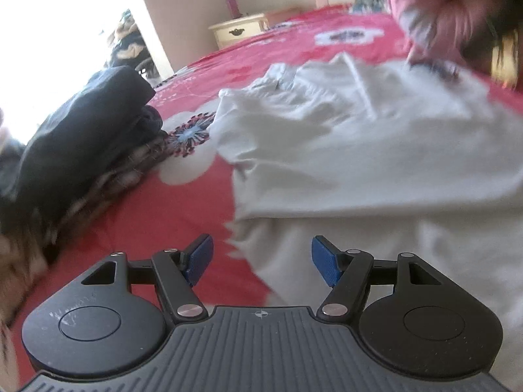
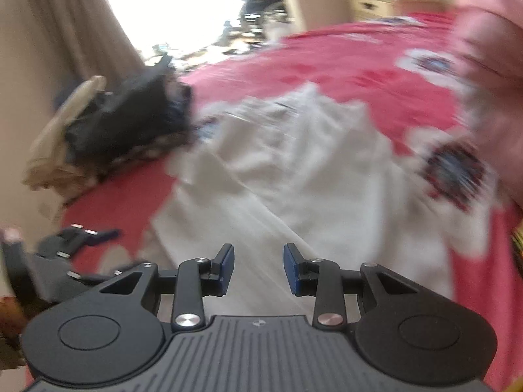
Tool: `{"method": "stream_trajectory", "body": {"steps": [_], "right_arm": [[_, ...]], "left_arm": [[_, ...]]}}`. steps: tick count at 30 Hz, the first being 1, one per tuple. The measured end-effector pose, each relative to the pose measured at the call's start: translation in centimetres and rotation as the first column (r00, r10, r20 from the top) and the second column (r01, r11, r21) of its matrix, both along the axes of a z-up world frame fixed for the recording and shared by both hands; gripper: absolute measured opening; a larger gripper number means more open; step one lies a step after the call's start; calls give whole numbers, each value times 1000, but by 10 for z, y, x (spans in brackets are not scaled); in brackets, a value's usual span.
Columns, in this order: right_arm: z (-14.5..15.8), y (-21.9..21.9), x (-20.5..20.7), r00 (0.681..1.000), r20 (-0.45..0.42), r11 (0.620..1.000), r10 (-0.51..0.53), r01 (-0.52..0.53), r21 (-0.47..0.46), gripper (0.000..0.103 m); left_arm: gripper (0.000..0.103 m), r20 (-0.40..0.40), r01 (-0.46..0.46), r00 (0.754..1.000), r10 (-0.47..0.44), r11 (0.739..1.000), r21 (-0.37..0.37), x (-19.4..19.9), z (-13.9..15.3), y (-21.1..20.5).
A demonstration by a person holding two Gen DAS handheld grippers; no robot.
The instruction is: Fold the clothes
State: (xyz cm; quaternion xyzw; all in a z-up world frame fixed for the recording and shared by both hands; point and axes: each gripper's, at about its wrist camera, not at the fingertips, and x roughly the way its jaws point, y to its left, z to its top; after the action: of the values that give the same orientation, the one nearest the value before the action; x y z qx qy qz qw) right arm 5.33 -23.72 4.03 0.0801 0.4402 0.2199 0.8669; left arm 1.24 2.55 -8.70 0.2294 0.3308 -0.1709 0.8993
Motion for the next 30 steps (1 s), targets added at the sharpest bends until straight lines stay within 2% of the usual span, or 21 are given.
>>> {"method": "stream_trajectory", "body": {"steps": [3,8,12,16,21,24,27,28,30], "right_arm": [[8,35,35,997,12,997,71,-72,31,36],[4,100,96,986,30,986,166,-165,-19,36],[-14,150,145,974,17,972,224,-222,-74,36],[-39,196,189,963,-18,955,268,-268,-125,36],[-73,241,229,953,-100,924,286,-301,-234,36],[-93,258,245,945,-158,890,285,-322,-324,36],[-106,259,249,942,-181,875,281,-329,-355,23],[-107,256,249,943,-175,880,282,-327,-345,7],[-100,242,246,952,-125,916,280,-303,-263,3]], "left_arm": [[66,-13,-4,1000,4,1000,-7,15,-10,4],[63,-54,-69,997,62,987,-145,37,-17,21],[53,-79,-107,993,91,965,-241,49,-23,35],[48,-105,-111,991,82,943,-315,59,-28,43],[44,-101,-97,993,66,930,-355,60,-31,46],[37,-96,-92,994,61,923,-374,59,-33,48],[24,-81,-94,994,68,917,-388,58,-33,47],[17,-76,-99,994,75,914,-394,57,-33,47],[10,-75,-117,993,95,903,-413,55,-32,47]]}}
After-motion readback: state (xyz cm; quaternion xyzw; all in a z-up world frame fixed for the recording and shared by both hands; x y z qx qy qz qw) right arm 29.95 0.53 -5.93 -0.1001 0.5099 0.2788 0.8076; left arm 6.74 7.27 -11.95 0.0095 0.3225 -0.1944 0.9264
